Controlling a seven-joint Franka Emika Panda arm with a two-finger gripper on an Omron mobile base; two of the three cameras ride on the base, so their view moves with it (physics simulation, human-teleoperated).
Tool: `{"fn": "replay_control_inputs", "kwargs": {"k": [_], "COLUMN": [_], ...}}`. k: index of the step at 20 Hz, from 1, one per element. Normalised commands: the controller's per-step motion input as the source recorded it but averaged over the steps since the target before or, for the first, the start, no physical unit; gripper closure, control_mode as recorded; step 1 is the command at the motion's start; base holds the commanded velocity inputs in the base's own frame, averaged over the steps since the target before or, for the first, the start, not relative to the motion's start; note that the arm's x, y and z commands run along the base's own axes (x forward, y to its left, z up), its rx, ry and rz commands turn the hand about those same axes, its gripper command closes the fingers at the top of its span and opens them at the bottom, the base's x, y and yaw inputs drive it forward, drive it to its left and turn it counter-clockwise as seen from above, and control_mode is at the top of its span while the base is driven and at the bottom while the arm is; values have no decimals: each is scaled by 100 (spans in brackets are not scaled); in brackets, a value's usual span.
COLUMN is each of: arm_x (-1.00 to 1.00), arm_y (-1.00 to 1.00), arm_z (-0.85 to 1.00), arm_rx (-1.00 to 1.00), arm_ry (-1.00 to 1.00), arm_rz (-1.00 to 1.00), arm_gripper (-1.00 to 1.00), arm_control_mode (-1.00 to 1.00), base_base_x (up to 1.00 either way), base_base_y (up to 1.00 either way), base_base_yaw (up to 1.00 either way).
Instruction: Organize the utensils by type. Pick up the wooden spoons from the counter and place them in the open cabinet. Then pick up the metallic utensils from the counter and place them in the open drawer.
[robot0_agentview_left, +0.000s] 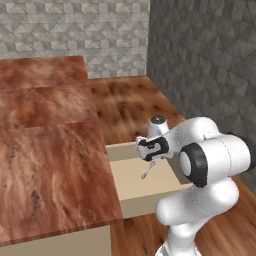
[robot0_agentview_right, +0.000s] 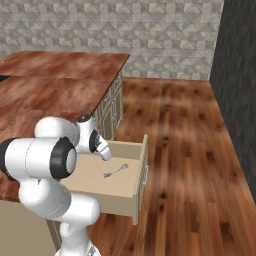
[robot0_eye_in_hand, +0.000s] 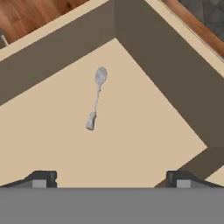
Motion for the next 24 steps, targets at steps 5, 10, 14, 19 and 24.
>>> {"fn": "replay_control_inputs", "kwargs": {"k": [5,10,14,19,24], "arm_x": [-28,-30,-47,-39,-43], "arm_y": [0,0,5,1,7], "arm_z": [85,76,34,37,5], "arm_rx": [0,0,-3,0,-13], "arm_ry": [1,3,0,0,2], "arm_rz": [15,19,15,14,2], "arm_gripper": [-100,-100,-100,-100,-100], "arm_control_mode": [-100,-100,-100,-100,-100], "base_base_x": [0,0,0,0,0], "base_base_y": [0,0,0,0,0], "base_base_yaw": [0,0,0,0,0]}}
